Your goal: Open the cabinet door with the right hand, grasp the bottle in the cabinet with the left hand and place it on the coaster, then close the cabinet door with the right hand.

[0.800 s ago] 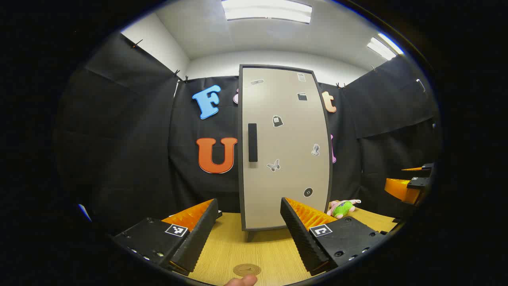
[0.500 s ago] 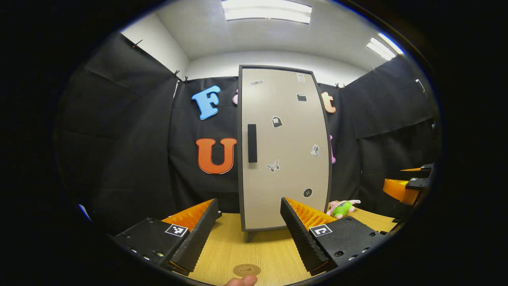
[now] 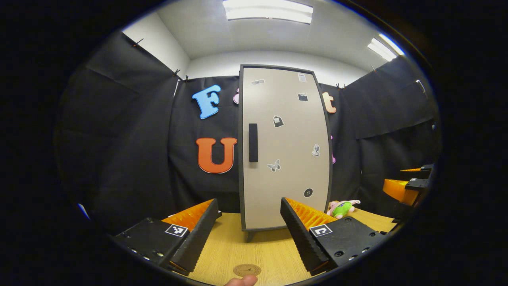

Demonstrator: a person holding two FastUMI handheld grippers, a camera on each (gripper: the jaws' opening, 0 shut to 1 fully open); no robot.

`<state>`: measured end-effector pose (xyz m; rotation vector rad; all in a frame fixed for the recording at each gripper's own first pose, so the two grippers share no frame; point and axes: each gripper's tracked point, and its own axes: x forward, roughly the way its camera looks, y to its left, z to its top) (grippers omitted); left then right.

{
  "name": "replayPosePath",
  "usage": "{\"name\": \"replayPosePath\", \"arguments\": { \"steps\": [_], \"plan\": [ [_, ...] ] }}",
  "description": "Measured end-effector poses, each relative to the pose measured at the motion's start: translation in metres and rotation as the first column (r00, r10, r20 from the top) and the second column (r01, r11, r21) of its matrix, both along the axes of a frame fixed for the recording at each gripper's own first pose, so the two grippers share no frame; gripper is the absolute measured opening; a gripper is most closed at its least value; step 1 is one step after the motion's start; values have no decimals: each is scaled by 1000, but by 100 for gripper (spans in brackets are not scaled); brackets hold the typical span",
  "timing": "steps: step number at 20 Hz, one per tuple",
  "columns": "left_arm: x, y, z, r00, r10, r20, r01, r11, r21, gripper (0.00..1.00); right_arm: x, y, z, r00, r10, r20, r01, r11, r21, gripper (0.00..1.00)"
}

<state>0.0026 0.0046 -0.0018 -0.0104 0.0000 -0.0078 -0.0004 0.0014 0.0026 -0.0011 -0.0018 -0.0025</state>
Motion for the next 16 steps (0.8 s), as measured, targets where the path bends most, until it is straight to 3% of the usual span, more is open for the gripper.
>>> {"name": "replayPosePath", "arguments": {
  "steps": [16],
  "plan": [
    [1,4,-1,1000,-1,-3,1,1000,-6,95,1,3,3,1000,-4,-2,4,1000,-2,96]
  ]
}}
